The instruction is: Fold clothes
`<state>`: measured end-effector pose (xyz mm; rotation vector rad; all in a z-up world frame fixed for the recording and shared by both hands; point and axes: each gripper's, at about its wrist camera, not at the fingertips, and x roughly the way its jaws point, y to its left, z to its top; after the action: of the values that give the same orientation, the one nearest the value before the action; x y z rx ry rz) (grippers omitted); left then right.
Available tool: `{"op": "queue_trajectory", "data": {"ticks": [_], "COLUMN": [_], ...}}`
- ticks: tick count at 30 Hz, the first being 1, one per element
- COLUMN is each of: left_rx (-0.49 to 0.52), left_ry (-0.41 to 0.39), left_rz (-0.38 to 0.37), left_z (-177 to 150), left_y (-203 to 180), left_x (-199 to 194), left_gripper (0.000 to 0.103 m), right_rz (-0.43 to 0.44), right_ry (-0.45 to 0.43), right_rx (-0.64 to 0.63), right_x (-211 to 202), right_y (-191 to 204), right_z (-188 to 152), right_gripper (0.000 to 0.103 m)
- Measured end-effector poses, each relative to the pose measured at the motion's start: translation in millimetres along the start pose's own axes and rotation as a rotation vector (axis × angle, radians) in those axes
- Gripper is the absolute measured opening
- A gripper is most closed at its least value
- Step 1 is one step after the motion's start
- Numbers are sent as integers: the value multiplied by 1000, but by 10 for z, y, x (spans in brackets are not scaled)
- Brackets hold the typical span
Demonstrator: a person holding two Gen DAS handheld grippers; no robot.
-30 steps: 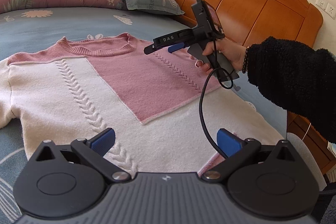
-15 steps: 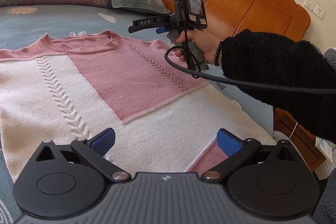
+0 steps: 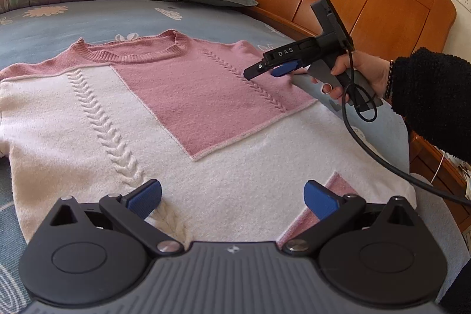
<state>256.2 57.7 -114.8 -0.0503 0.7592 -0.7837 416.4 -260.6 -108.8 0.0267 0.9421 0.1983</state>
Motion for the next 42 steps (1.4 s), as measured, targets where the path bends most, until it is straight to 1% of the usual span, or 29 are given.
{"op": "queue_trajectory", "data": {"ticks": [3,4,6,7,9,10,12,15,17,19,24,29,32,35,36,37,38,40,42], "left_rx": [0,-2,-6,-6,-6,-6,-5,-2,0,3,3,3,8,6,-2,-14,-28,-35,-37], "left_ry": [5,6,6,7,7,7,7,8,8,8,6,4,7,11,10,10,9,12,13], "left_rz": [9,11,15,19,24,26,29,35,39,43,48,53,67,92,100,96,87,95,104], "left_z": [-10,-13,-12,-10,-11,-11,-11,-11,-13,-15,-20,-24,-22,-13,-4,7,20,22,15], "left_y": [9,14,24,24,23,21,17,4,-6,-15,-23,-29,-54,-100,-120,-140,-161,-189,-198], "left_x": [12,14,23,26,29,30,32,34,40,44,46,48,61,96,110,117,123,154,178], "left_gripper": [102,102,102,102,102,102,102,102,102,102,102,102,102,102,102,102,102,102,102], "right_rz": [-25,-7,53,52,6,-6,-7,-4,26,37,-44,-77,-83,-97,-108,-108,-111,-129,-159], "right_ry": [-58,-69,-60,-41,5,3,-38,-48,-68,-55,-52,-58,-57,-61,-85,-127,-148,-179,-178], "right_rx": [46,59,59,48,27,19,10,7,-2,-12,-2,17,32,-21,-31,-8,16,42,47], "right_x": [-132,-183,-243,-243,-220,-242,-358,-580,-738,-801,-825,-912,-1055,-1135,-1143,-1167,-1177,-1183,-1185], "right_y": [39,53,94,117,147,156,170,254,335,398,448,490,567,698,724,711,701,713,766], "right_z": [-11,-20,-68,-131,-293,-385,-577,-788,-925,-1065,-1381,-1498,-1584,-1792,-1894,-1979,-2023,-2060,-2049], "right_gripper": [103,103,103,103,103,103,103,103,103,103,103,103,103,103,103,103,103,103,103]}}
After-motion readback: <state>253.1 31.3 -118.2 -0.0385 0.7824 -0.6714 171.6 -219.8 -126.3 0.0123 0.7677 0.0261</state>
